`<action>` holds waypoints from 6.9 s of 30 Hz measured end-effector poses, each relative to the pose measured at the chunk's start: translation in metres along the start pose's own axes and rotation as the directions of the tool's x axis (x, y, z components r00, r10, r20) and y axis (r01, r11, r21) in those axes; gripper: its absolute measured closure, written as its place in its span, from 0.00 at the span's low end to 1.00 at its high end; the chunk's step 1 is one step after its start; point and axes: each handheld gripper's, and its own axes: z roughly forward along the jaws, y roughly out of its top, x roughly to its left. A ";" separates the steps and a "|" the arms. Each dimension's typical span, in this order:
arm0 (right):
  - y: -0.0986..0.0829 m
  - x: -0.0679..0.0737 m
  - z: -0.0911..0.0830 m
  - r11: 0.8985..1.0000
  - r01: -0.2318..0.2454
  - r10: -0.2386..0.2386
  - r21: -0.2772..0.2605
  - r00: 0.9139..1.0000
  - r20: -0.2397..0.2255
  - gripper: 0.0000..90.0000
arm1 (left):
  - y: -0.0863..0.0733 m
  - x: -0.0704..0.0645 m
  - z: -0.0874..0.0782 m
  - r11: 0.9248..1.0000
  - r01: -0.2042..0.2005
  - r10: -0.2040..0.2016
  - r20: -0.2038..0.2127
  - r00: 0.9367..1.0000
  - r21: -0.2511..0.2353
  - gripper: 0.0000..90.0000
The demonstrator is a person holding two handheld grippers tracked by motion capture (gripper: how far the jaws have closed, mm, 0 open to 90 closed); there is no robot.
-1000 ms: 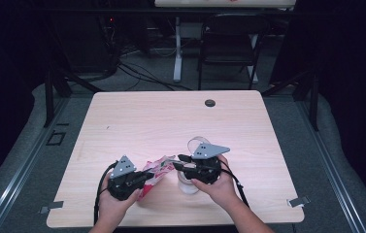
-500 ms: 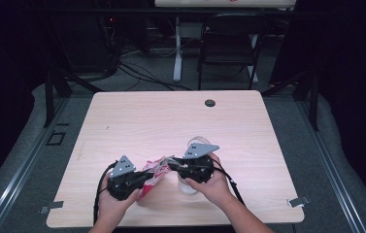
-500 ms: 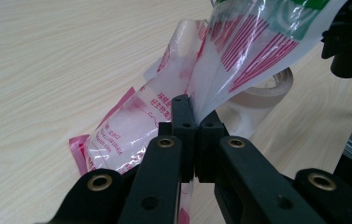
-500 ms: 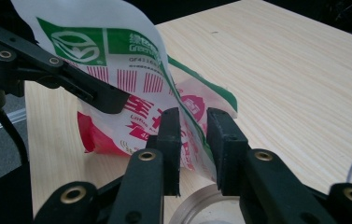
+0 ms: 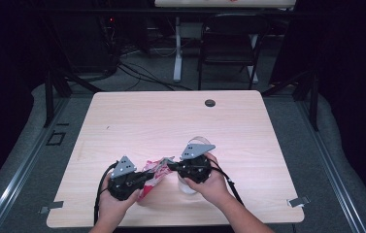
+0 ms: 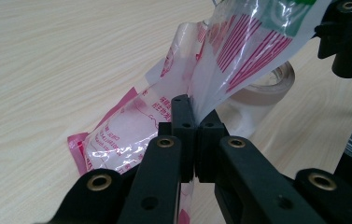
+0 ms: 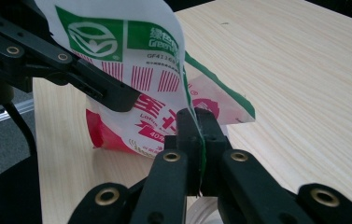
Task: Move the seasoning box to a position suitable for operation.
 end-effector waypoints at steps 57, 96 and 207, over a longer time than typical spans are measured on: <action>0.016 0.010 0.000 1.000 0.020 -0.020 -0.002 1.000 0.013 1.00 | -0.046 0.007 0.048 0.995 0.033 -0.015 -0.187 0.982 0.089 0.27; 0.010 0.010 -0.003 1.000 0.015 -0.015 -0.006 1.000 0.011 1.00 | -0.058 0.008 0.069 0.986 0.066 -0.031 -0.215 0.976 0.154 0.36; 0.008 0.024 -0.031 0.990 0.100 -0.094 -0.102 0.994 0.062 0.82 | -0.030 0.010 0.034 0.985 -0.119 0.160 -0.414 0.896 0.122 0.64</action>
